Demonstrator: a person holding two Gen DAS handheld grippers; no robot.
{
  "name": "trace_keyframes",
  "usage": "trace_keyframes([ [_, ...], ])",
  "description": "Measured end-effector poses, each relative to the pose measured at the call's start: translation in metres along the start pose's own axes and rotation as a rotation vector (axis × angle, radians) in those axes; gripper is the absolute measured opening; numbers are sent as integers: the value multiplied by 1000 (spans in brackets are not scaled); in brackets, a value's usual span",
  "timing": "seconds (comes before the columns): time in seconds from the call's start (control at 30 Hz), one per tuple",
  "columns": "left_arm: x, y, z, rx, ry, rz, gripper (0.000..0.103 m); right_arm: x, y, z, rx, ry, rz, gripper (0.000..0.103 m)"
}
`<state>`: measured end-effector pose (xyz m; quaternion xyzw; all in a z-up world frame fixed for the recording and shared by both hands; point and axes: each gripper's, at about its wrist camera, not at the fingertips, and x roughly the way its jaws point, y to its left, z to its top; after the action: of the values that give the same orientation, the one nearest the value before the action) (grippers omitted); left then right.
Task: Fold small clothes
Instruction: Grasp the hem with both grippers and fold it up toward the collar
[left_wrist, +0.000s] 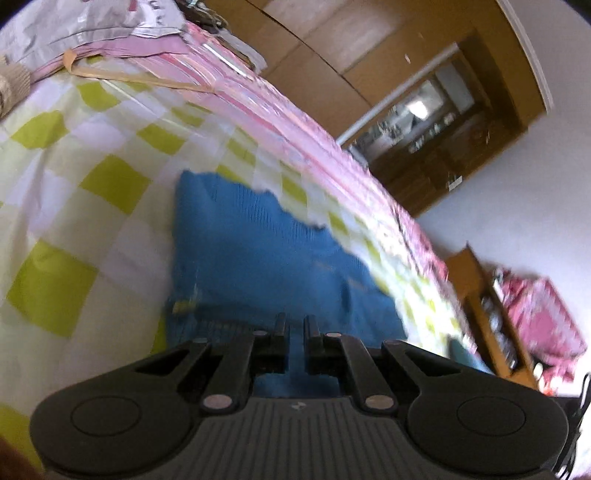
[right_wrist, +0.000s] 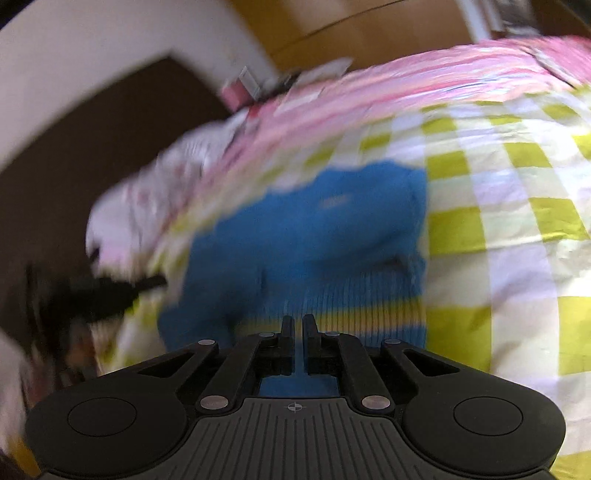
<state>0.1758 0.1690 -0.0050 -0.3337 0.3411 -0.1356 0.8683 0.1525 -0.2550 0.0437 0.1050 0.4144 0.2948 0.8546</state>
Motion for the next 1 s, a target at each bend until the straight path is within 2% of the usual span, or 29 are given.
trace_keyframes([
  [0.07, -2, -6, -4, 57, 29, 11, 13, 2, 9, -6, -88, 32, -11, 28],
  [0.13, 0, -13, -4, 111, 59, 16, 15, 6, 18, -7, -149, 55, -10, 32],
  [0.27, 6, -28, 1, 263, 89, 58, 27, 11, 31, -11, -252, 89, -16, 33],
  [0.37, 23, -42, 3, 407, 148, 81, 30, 20, 34, -15, -317, 120, -46, 34],
  [0.53, 57, -68, -4, 693, 234, 129, 39, 30, 27, -19, -330, 145, -62, 34],
  [0.63, 75, -77, -11, 810, 264, 159, 42, 33, 23, -17, -325, 145, -72, 34],
  [0.87, 96, -87, -22, 944, 305, 172, 40, 36, 15, -11, -301, 156, -61, 34],
  [0.93, 95, -88, -22, 949, 313, 174, 34, 38, 16, -12, -297, 165, -47, 34],
  [1.0, 93, -89, -22, 948, 319, 183, 21, 40, 18, -14, -295, 176, -52, 26],
])
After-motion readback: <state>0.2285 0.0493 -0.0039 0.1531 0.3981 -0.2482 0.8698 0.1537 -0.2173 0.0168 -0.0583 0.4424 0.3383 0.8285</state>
